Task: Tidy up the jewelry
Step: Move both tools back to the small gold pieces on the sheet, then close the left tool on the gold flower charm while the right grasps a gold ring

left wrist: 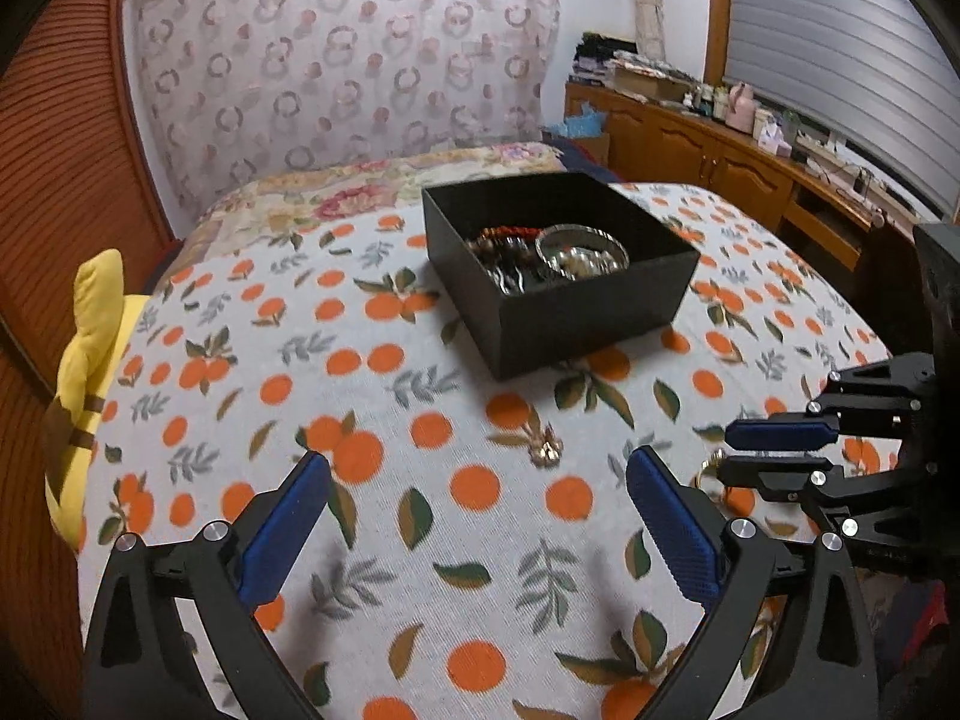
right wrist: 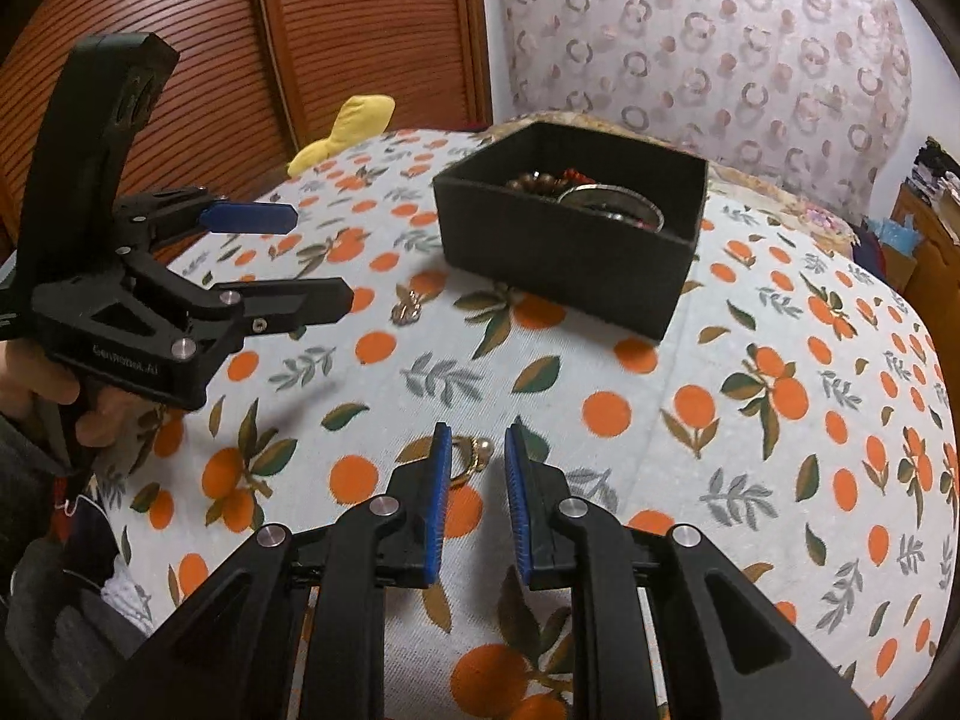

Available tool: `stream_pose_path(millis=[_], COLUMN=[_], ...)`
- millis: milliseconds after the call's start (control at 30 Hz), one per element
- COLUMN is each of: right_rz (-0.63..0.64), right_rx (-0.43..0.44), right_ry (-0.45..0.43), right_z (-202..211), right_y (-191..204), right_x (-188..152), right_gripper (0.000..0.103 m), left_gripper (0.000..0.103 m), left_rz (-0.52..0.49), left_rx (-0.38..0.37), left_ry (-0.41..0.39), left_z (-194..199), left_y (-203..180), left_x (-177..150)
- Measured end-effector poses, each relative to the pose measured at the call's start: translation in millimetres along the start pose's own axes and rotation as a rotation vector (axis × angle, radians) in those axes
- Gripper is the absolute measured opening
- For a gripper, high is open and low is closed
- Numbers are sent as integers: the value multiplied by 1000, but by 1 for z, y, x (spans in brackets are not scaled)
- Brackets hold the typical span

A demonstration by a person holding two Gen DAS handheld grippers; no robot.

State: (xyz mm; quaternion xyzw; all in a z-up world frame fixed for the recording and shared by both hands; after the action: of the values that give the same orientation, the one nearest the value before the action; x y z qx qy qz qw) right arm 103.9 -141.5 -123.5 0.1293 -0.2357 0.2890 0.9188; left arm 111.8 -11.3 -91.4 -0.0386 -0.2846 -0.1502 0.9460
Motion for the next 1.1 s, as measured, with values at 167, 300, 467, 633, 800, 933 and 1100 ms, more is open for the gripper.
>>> stream_pose_path(millis=[167,300,467,633,800,933,1100], right_rz=[-1,4,37,24,8,-2,-4], right_rx=[-11,-13,-59,-77,-81,-87,-89], right_ry=[15,21,22,-5,-29,-39,-43], right_z=[-5,-6,-3,5,14,17,18], right_y=[0,1,5,-2,-9,-12,-13], right_x=[2,3,2,-1,-2,-1,1], right_gripper=[20,20,11,11,11,11,11], left_gripper=[95,95,95,82,53,32,14], left_rz=[-25,-28,-17,-19,-40,-60,-81], left_rx=[-16,-29,-31,-45,-65,-76,-61], left_ry=[26,48,71,53,60,63,72], left_z=[-4,-11,-21,-22,-24,-26,-29], left_y=[-7,-10,-10,-13,-20,-28,-32], left_x=[-5,-4,0,6,9,11,10])
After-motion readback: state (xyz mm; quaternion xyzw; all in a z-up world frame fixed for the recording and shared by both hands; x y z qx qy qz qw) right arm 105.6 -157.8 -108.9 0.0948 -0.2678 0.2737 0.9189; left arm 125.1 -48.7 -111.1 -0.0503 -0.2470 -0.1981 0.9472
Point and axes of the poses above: each gripper's, at about its wrist camera, not at the fingertips, and z roughly against the way its jaws point, y to its left, x to its top, the point moved 3 cm from there along -z, roughly the way its jaws point, and after that the axes turned 10 degrees about y, right-handed, at the moved point
